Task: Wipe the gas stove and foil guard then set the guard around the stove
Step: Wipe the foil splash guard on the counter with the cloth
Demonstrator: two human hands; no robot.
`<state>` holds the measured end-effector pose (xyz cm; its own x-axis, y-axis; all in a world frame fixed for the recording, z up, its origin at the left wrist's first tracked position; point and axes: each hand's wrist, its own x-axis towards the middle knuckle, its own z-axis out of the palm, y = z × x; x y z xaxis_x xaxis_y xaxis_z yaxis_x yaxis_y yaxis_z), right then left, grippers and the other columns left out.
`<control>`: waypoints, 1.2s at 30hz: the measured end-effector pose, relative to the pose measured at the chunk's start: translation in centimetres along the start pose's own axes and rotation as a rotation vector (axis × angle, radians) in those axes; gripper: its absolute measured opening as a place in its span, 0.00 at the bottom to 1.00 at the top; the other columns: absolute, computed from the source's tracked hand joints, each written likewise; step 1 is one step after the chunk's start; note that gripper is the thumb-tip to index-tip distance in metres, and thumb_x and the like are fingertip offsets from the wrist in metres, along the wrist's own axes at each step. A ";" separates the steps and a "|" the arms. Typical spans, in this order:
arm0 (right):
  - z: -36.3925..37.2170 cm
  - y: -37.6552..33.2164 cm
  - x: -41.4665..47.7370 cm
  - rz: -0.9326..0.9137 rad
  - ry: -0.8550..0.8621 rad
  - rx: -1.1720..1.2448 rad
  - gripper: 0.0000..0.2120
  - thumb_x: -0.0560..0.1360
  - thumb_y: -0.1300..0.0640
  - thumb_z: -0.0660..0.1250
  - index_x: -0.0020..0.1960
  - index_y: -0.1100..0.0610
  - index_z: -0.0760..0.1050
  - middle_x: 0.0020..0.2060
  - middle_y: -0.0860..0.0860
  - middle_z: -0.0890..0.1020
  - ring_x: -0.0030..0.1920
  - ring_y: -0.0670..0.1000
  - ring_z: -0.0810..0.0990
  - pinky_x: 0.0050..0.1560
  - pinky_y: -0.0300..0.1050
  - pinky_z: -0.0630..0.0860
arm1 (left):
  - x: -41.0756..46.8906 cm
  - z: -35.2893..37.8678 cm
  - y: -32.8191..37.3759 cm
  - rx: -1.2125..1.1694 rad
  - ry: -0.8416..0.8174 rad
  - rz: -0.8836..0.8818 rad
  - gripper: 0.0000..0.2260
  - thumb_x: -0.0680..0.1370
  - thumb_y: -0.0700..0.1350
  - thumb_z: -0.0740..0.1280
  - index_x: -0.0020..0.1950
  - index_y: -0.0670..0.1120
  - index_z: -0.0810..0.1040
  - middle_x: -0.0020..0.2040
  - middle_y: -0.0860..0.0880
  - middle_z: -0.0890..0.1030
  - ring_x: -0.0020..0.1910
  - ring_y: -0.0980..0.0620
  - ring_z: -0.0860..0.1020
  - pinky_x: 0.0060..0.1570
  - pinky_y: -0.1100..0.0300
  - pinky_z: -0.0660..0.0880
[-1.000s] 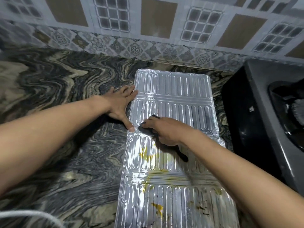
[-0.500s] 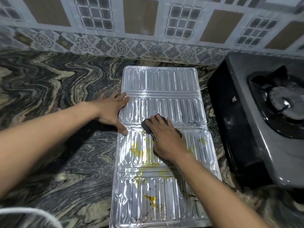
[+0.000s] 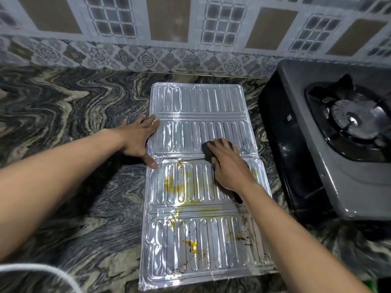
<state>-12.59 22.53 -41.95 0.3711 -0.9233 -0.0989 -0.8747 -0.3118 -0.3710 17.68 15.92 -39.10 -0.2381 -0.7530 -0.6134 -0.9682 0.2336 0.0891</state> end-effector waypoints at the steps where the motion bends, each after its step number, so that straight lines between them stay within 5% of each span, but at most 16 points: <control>1: -0.2 -0.1 0.0 -0.043 -0.014 -0.020 0.27 0.80 0.64 0.56 0.78 0.55 0.58 0.78 0.53 0.60 0.79 0.54 0.51 0.78 0.55 0.45 | 0.0 -0.1 0.1 0.000 -0.003 -0.003 0.69 0.53 0.76 0.72 0.79 0.53 0.34 0.78 0.56 0.31 0.78 0.49 0.35 0.73 0.35 0.42; 5: -0.5 0.1 -0.2 -0.065 0.019 0.002 0.34 0.73 0.73 0.58 0.77 0.56 0.60 0.77 0.54 0.62 0.78 0.54 0.54 0.78 0.50 0.47 | 0.0 -0.1 0.3 0.003 -0.010 -0.017 0.68 0.54 0.74 0.73 0.79 0.53 0.33 0.78 0.55 0.31 0.78 0.49 0.35 0.73 0.35 0.43; 12: -0.5 -3.3 1.3 -0.161 0.056 0.088 0.30 0.73 0.73 0.59 0.72 0.54 0.68 0.68 0.54 0.74 0.70 0.56 0.68 0.65 0.58 0.70 | 0.0 -0.2 0.4 -0.001 -0.029 -0.038 0.68 0.54 0.74 0.74 0.79 0.54 0.33 0.78 0.56 0.31 0.78 0.50 0.34 0.73 0.36 0.42; 18: -2.7 2.0 1.4 0.176 0.194 0.150 0.29 0.75 0.73 0.58 0.72 0.53 0.69 0.69 0.53 0.74 0.69 0.56 0.72 0.69 0.55 0.69 | 0.2 0.0 0.5 0.010 -0.008 -0.038 0.67 0.55 0.73 0.74 0.79 0.54 0.34 0.78 0.55 0.32 0.78 0.49 0.35 0.73 0.35 0.43; 25: -1.1 2.0 -4.2 0.291 0.139 -0.020 0.39 0.71 0.75 0.60 0.79 0.58 0.54 0.79 0.56 0.54 0.79 0.54 0.46 0.78 0.53 0.46 | 0.3 -0.1 0.3 0.010 -0.018 -0.014 0.69 0.53 0.74 0.73 0.79 0.53 0.33 0.79 0.54 0.32 0.78 0.48 0.34 0.72 0.32 0.44; 28: -0.7 2.0 -5.0 0.397 0.164 -0.017 0.39 0.72 0.75 0.59 0.80 0.60 0.49 0.79 0.57 0.50 0.79 0.55 0.43 0.78 0.52 0.42 | 0.3 -0.1 0.2 -0.001 -0.018 -0.013 0.70 0.52 0.75 0.73 0.79 0.53 0.33 0.78 0.54 0.32 0.78 0.48 0.34 0.72 0.31 0.44; 33: 1.7 -2.3 -7.4 0.425 0.155 -0.040 0.41 0.68 0.73 0.60 0.79 0.60 0.53 0.79 0.58 0.54 0.79 0.56 0.48 0.78 0.53 0.45 | 0.6 0.2 0.0 -0.004 -0.004 -0.002 0.69 0.53 0.73 0.74 0.79 0.53 0.34 0.79 0.54 0.32 0.78 0.48 0.34 0.72 0.31 0.44; 36: 2.3 -3.7 -6.2 0.289 0.198 -0.132 0.34 0.66 0.65 0.59 0.73 0.60 0.66 0.71 0.56 0.71 0.75 0.57 0.60 0.75 0.55 0.54 | 0.6 0.3 -0.1 -0.008 0.013 0.007 0.68 0.54 0.73 0.75 0.79 0.53 0.35 0.79 0.54 0.33 0.78 0.47 0.35 0.72 0.32 0.45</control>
<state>-10.90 29.97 -42.12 0.0464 -0.9989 0.0029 -0.9721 -0.0458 -0.2298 17.64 15.65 -39.67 -0.2459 -0.7594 -0.6024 -0.9671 0.2342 0.0996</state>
